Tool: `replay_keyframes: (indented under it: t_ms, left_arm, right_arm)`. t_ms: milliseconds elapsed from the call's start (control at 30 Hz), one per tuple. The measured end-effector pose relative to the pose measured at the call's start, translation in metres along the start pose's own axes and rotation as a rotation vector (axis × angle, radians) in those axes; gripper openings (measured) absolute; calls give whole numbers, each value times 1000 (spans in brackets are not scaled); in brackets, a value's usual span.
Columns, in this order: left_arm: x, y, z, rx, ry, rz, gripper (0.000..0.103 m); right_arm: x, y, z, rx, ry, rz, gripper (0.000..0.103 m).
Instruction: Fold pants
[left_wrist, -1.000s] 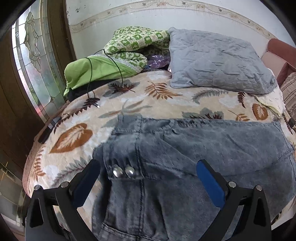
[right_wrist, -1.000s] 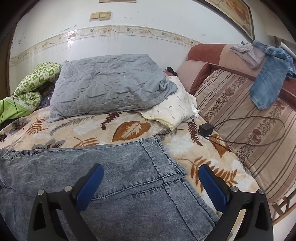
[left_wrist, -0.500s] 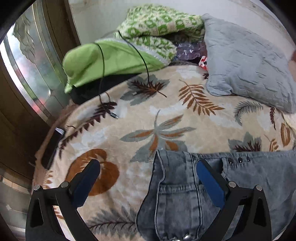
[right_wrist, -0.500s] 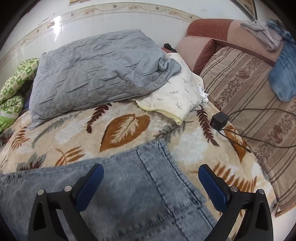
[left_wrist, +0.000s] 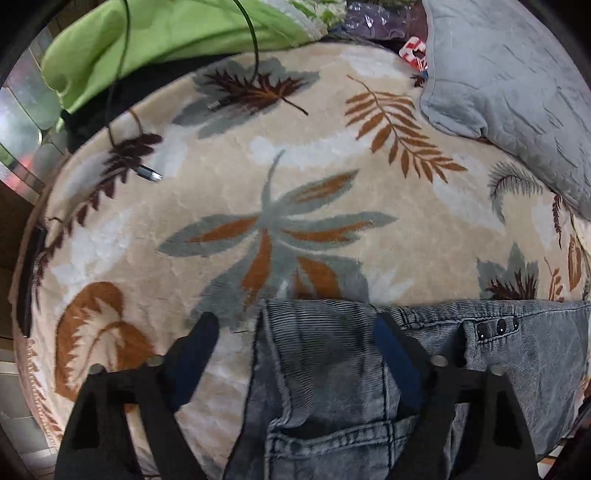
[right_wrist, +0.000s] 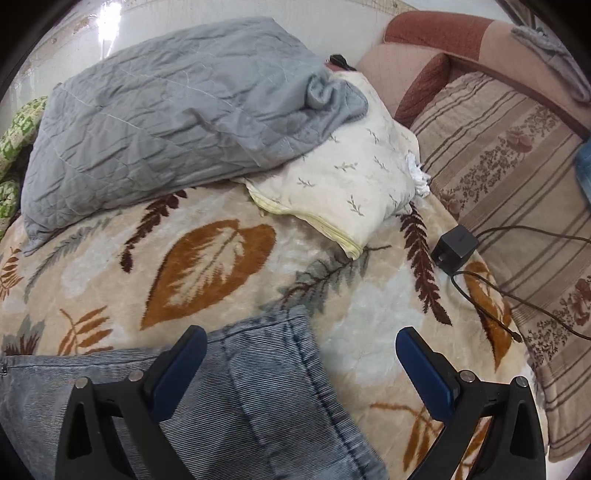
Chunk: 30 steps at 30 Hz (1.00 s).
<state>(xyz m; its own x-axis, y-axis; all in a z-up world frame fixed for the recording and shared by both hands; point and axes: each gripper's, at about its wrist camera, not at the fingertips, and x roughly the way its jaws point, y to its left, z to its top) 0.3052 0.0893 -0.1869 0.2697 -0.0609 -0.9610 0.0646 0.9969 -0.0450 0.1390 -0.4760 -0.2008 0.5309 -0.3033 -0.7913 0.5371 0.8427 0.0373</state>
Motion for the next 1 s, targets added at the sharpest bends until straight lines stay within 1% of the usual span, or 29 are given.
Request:
replay_keyframes:
  t_ms: [67, 133, 167, 233, 267, 333, 400, 467, 567, 600, 633, 667, 700, 733, 800, 867, 933, 1000]
  left_arm:
    - [9, -4, 0, -1, 17, -36, 69]
    - [12, -9, -1, 19, 11, -28, 68]
    - [13, -11, -1, 32, 6, -31, 62]
    - [12, -16, -2, 48, 5, -51, 53]
    - [11, -17, -2, 51, 4, -50, 52]
    - [14, -20, 1, 52, 7, -44, 52]
    - [18, -22, 3, 38, 20, -43, 60]
    - [21, -22, 6, 24, 24, -47, 63]
    - [24, -22, 7, 25, 20, -50, 62]
    - [23, -21, 7, 27, 16, -45, 62]
    - [23, -21, 7, 23, 11, -46, 56]
    - [21, -22, 6, 17, 6, -56, 46]
    - [19, -23, 5, 13, 1, -72, 39]
    - [14, -24, 2, 10, -2, -98, 25]
    - [6, -29, -1, 21, -28, -95, 17]
    - [-6, -34, -5, 43, -64, -97, 14]
    - [-22, -36, -9, 49, -110, -103, 14]
    - [-41, -33, -13, 43, -155, -129, 14]
  right_arm:
    - [10, -8, 2, 31, 20, 20, 103]
    - [17, -10, 4, 48, 35, 58, 100]
    - [19, -10, 6, 45, 36, 63, 100]
    - [24, -8, 11, 36, 35, 61, 96]
    - [27, -7, 13, 35, 38, 62, 94]
    - [36, -10, 17, 56, 61, 73, 88]
    - [49, -14, 18, 80, 102, 86, 86]
    - [61, -15, 16, 90, 144, 102, 81]
    - [72, -14, 12, 108, 177, 149, 74]
    - [73, -13, 11, 108, 183, 157, 66]
    - [75, -11, 10, 111, 188, 167, 55]
    - [74, -9, 9, 112, 181, 170, 52]
    - [71, -8, 8, 111, 172, 185, 38]
    - [69, -7, 8, 118, 176, 210, 29]
    - [56, -8, 9, 135, 139, 211, 27]
    - [40, -9, 10, 133, 100, 224, 24]
    - [20, -13, 11, 146, 55, 244, 23]
    - [0, -19, 11, 160, 15, 266, 23]
